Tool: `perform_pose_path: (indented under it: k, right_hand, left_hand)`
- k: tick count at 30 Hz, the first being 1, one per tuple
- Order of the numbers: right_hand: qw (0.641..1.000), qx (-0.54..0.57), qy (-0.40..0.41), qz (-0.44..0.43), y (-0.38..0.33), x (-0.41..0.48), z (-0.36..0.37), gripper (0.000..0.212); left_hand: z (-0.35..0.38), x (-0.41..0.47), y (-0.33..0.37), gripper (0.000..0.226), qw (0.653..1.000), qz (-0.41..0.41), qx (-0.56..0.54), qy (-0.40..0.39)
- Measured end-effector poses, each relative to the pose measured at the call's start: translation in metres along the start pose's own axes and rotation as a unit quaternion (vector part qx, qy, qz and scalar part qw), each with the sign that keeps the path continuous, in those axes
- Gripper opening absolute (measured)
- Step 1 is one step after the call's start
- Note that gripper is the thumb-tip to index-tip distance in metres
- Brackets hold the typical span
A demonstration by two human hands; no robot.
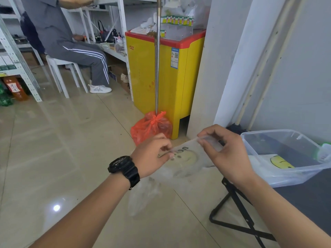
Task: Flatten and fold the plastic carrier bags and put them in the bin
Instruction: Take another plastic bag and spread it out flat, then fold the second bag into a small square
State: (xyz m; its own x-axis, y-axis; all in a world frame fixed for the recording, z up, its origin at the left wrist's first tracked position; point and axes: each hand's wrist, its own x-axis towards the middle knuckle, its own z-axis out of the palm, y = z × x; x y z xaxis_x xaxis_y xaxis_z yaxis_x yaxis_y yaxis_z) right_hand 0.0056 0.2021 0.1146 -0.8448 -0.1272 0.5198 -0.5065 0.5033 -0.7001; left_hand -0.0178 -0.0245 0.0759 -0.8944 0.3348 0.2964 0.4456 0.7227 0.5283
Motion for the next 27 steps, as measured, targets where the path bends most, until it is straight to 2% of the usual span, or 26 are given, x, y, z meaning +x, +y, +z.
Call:
perform_pose_path:
  k: [3, 5, 7, 10, 13, 15, 19, 23, 25, 27]
  right_hand:
    - [0.996, -0.011, -0.065, 0.051, 0.01, 0.002, -0.01, 0.03]
    - [0.993, -0.03, -0.086, 0.081, 0.018, 0.003, -0.014, 0.023]
    - [0.994, -0.033, -0.067, 0.08, 0.023, 0.003, -0.014, 0.014]
    - [0.996, -0.034, -0.061, 0.053, 0.021, 0.001, -0.012, 0.014]
    - [0.995, -0.05, -0.071, 0.037, 0.023, 0.001, -0.011, 0.012]
    - [0.996, -0.067, -0.05, 0.025, 0.026, 0.0, -0.011, 0.011]
    - [0.997, -0.071, -0.015, 0.003, 0.018, -0.003, -0.006, 0.008]
    - [0.989, -0.099, -0.074, -0.075, 0.01, -0.01, 0.003, 0.019]
    - [0.98, -0.116, -0.125, -0.1, 0.007, -0.012, 0.006, 0.024]
    - [0.973, -0.133, -0.166, -0.091, 0.007, -0.009, 0.002, 0.041]
  left_hand:
    - [-0.007, -0.001, 0.003, 0.007, 0.998, -0.012, -0.059, 0.026]
    - [-0.012, -0.003, 0.004, 0.009, 0.995, -0.026, -0.066, 0.065]
    - [-0.017, -0.004, 0.005, 0.01, 0.996, -0.036, -0.054, 0.06]
    - [-0.016, -0.005, 0.007, 0.012, 0.999, -0.049, -0.015, 0.007]
    - [-0.015, -0.005, 0.01, 0.014, 0.997, -0.06, 0.032, 0.033]
    - [-0.017, -0.004, 0.011, 0.014, 0.995, -0.057, 0.05, 0.059]
    - [-0.012, -0.005, 0.012, 0.02, 0.998, -0.053, 0.02, 0.019]
    - [-0.006, -0.003, 0.004, 0.021, 0.995, -0.073, -0.006, 0.063]
    - [-0.009, 0.0, -0.003, 0.024, 0.99, -0.086, -0.062, 0.089]
    - [-0.015, 0.002, -0.005, 0.032, 0.982, -0.079, -0.131, 0.107]
